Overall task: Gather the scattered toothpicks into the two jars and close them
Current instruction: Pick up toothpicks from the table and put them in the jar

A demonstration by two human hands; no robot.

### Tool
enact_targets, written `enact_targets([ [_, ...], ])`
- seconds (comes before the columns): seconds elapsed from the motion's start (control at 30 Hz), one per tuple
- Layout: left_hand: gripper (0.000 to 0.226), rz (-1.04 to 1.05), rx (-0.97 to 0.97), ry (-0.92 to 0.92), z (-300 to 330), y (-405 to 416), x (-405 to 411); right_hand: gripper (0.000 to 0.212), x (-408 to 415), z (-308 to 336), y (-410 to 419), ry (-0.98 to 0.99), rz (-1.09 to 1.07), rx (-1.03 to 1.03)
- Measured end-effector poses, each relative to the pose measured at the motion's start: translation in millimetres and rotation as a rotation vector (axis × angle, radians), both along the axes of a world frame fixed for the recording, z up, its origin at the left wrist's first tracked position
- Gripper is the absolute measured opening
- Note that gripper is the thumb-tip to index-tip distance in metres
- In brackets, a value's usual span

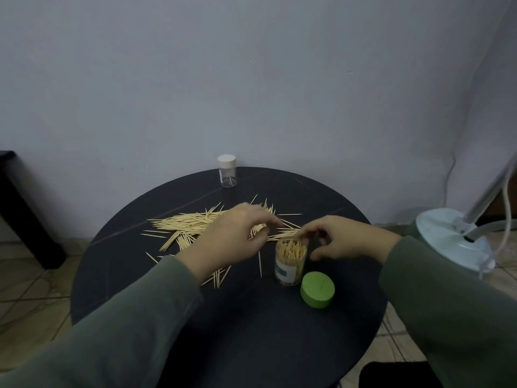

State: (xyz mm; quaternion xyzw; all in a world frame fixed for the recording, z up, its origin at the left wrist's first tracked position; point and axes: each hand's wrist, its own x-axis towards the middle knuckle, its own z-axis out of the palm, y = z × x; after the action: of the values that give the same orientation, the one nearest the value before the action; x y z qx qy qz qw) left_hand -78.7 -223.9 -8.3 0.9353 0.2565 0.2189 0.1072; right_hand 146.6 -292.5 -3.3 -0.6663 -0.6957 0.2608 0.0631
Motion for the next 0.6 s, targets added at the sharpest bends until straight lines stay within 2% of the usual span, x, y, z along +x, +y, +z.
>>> enact_targets([
  [0.13,0.027,0.046,-0.138,0.334,-6,15,-7,0.030,3,-11,9,-0.096,-0.032,0.096],
  [0.27,0.031,0.028,-0.176,0.485,-13,17,-2,0.027,-5,-21,16,-0.253,0.023,0.162],
  [0.43,0.016,0.022,-0.089,0.502,-22,22,4,0.023,-14,-27,26,-0.362,0.042,0.304],
  [0.6,0.015,0.107,0.012,0.464,-32,29,11,0.024,-9,-34,35,-0.338,-0.095,0.350],
])
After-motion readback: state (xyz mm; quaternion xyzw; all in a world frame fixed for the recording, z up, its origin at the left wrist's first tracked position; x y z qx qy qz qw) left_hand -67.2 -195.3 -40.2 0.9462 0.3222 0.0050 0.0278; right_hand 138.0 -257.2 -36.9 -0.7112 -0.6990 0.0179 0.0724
